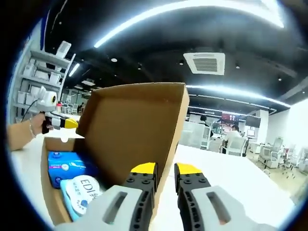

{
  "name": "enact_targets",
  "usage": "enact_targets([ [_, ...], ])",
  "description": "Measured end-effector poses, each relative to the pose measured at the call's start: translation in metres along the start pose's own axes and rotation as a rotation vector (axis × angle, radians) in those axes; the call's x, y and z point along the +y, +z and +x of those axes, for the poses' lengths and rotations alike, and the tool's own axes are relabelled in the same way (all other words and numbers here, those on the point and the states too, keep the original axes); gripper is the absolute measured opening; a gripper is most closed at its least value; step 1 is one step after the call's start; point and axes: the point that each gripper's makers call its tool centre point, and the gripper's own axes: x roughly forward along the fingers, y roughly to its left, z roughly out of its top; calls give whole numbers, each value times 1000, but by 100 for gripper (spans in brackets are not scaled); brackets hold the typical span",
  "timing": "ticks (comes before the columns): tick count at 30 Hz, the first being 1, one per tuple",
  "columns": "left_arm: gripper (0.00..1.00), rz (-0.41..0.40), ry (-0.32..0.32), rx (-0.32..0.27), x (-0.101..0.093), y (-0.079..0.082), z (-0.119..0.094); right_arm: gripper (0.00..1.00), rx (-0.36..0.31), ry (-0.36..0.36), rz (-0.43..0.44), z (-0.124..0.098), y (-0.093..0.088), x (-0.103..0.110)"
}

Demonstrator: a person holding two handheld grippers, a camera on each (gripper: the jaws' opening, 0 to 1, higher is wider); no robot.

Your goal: Operate the shoe box by opening the lid, removing the specified soft item, and placing it in the target area until the item is outside and the box remains undamaged.

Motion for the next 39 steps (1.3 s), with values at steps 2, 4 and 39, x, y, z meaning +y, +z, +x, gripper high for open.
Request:
enact_targets([
  [2,2,1,8,1,0,0,1,13,-11,2,10,-6,3,1],
  [4,2,8,13,3,0,1,1,13,-10,2,10,-9,3,0],
  [39,3,66,19,-53,1,5,7,5,87,48,22,-12,-24,8],
])
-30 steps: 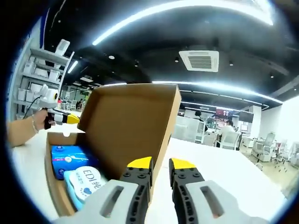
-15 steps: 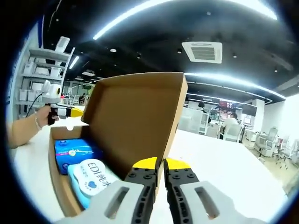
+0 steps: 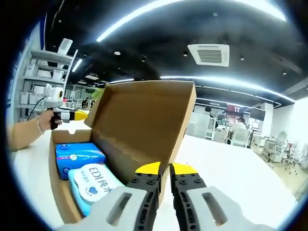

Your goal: Operate the shoe box by opening the lid, removing the specified soft item, and placing it in the target area until the item is outside and the box remains undamaged.

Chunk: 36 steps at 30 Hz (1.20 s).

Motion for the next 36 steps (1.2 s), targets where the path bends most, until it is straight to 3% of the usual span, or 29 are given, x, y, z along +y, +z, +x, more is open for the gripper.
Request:
enact_targets([
  [8,6,8,2,-28,3,2,0,6,18,-1,-46,2,-6,0],
  [10,11,20,7,-13,3,-1,1,8,23,-2,-61,3,-7,1],
  [15,11,56,-10,3,-1,-1,-5,8,28,2,-67,1,-10,1],
  [21,11,44,-7,-1,5,-1,-7,9,16,-19,-60,-2,-8,-9],
  [36,10,34,-25,32,3,-12,-4,9,36,-7,-77,1,-17,-7],
])
